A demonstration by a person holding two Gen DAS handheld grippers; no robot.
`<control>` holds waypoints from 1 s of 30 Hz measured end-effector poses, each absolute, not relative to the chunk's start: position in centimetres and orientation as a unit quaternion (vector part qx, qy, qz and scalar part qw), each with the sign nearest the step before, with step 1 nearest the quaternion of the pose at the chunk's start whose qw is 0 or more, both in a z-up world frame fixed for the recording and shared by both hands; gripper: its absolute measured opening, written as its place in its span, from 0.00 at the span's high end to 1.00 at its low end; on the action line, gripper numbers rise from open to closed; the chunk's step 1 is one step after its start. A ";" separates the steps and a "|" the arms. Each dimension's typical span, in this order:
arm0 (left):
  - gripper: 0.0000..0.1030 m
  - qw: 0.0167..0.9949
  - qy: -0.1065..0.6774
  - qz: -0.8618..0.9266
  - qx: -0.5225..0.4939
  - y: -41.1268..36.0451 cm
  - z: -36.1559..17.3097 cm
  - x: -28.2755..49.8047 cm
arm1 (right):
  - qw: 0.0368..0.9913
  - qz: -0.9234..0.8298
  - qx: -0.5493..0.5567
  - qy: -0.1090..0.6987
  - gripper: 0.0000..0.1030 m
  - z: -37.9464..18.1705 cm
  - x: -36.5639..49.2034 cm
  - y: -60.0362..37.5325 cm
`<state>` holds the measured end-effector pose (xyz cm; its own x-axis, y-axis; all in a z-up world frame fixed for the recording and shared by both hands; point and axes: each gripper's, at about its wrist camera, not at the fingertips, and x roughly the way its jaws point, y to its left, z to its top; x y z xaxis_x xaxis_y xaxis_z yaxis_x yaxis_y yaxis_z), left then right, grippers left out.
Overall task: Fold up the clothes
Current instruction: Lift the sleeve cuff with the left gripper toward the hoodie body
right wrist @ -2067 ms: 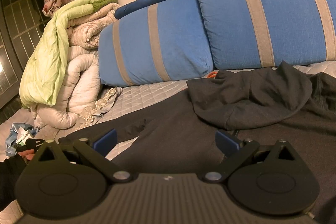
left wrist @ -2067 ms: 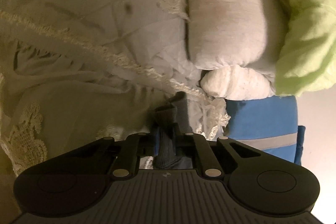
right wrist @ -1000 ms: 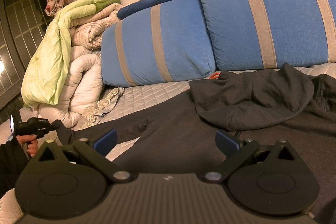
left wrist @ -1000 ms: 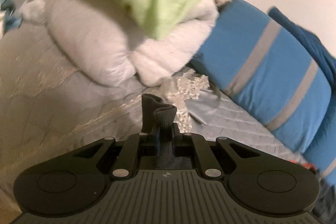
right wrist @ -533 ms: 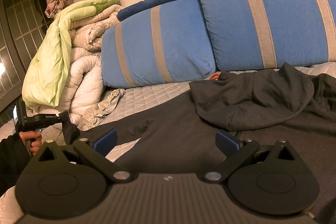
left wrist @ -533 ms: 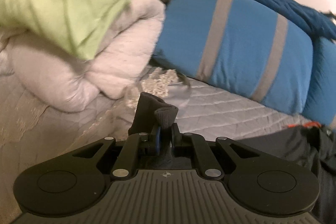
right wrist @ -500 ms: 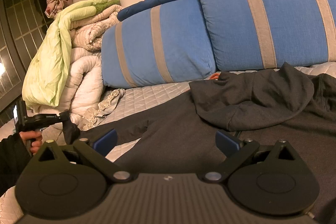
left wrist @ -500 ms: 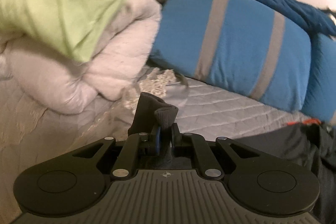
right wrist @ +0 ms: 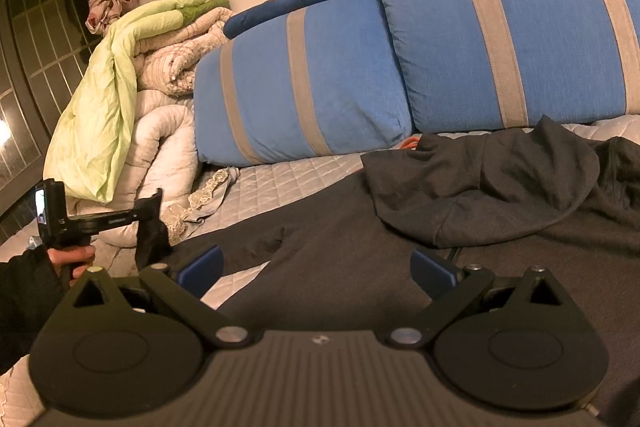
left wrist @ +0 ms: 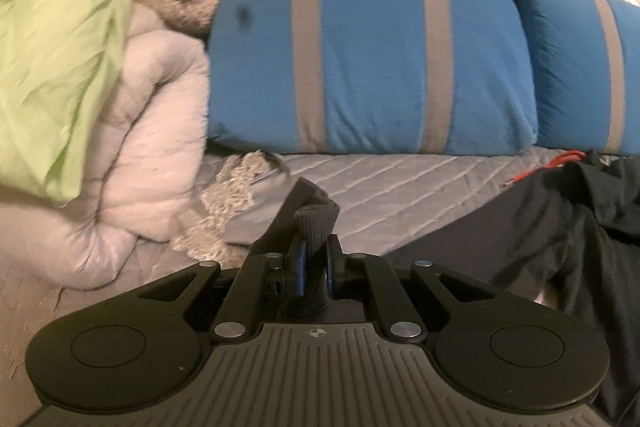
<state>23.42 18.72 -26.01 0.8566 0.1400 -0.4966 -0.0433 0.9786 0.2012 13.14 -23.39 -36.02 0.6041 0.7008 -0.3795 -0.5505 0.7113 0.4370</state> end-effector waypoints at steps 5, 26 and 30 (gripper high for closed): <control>0.91 0.958 0.264 0.032 0.108 16.9 -26.1 24.1 | 0.891 0.343 0.115 0.276 0.00 -36.0 13.0 -22.6; 0.91 0.956 0.254 -0.026 0.143 10.1 -24.9 27.2 | 0.893 0.333 0.048 0.299 0.00 -36.5 12.8 -20.8; 0.91 0.955 0.253 -0.037 0.150 8.5 -24.9 27.9 | 0.893 0.333 0.051 0.299 0.00 -36.4 12.8 -20.8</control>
